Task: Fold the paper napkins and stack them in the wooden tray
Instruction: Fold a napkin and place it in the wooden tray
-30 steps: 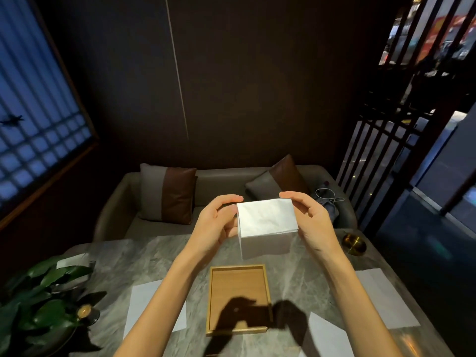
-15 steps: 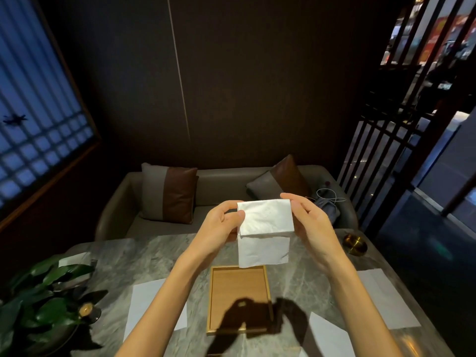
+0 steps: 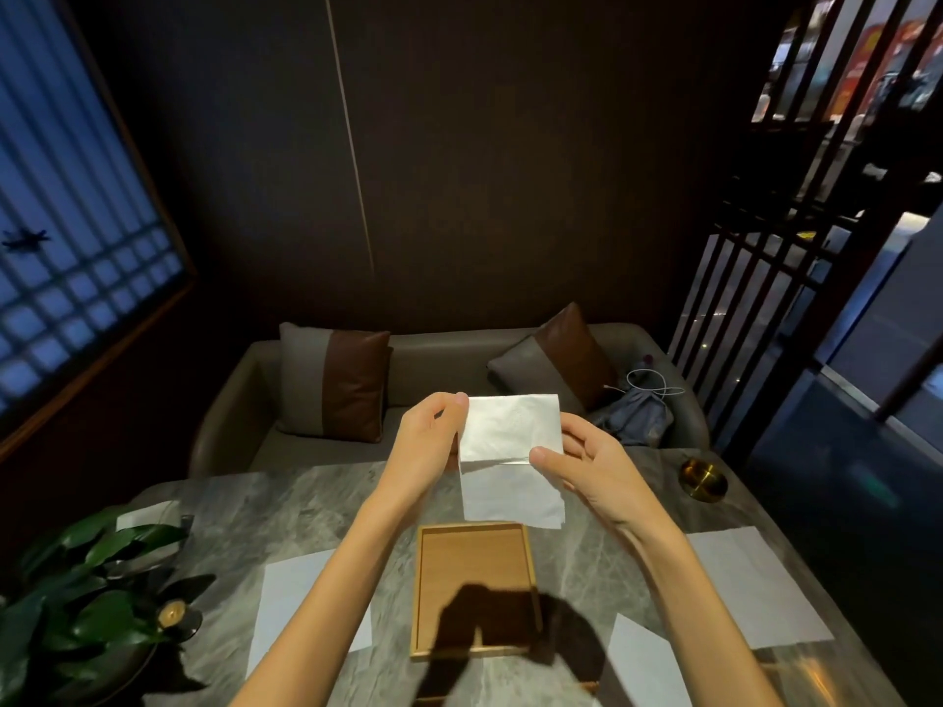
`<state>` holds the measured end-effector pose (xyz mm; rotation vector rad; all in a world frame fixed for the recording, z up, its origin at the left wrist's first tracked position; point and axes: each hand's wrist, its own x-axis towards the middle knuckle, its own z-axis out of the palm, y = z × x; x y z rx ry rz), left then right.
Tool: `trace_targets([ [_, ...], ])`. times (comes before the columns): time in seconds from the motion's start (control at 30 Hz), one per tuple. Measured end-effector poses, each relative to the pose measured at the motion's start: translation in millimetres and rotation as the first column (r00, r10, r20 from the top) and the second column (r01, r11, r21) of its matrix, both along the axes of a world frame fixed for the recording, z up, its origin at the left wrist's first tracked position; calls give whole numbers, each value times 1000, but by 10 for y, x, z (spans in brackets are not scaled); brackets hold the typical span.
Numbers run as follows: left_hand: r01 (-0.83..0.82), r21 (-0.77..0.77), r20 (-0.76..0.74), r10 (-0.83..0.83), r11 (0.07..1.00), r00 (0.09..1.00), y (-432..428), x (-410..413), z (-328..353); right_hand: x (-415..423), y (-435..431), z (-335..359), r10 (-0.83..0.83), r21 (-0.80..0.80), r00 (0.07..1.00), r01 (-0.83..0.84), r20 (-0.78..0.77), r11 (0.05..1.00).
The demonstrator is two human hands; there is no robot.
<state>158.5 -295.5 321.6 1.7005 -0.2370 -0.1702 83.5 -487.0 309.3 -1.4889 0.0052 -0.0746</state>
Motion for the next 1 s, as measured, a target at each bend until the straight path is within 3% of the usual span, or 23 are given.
trace_targets([
  [0.4, -37, 111, 63, 30, 993, 998, 5, 37, -10, 22, -1, -16, 13, 18, 999, -12, -40, 1000],
  [0.63, 229, -3, -112, -228, 974, 967, 82, -31, -32, 46, -28, -61, -99, 64, 994, 101, -38, 993],
  [1.0, 200, -120, 63, -194, 972, 979, 109, -48, -3, -3, -46, 79, -152, -30, 985, 155, 79, 987],
])
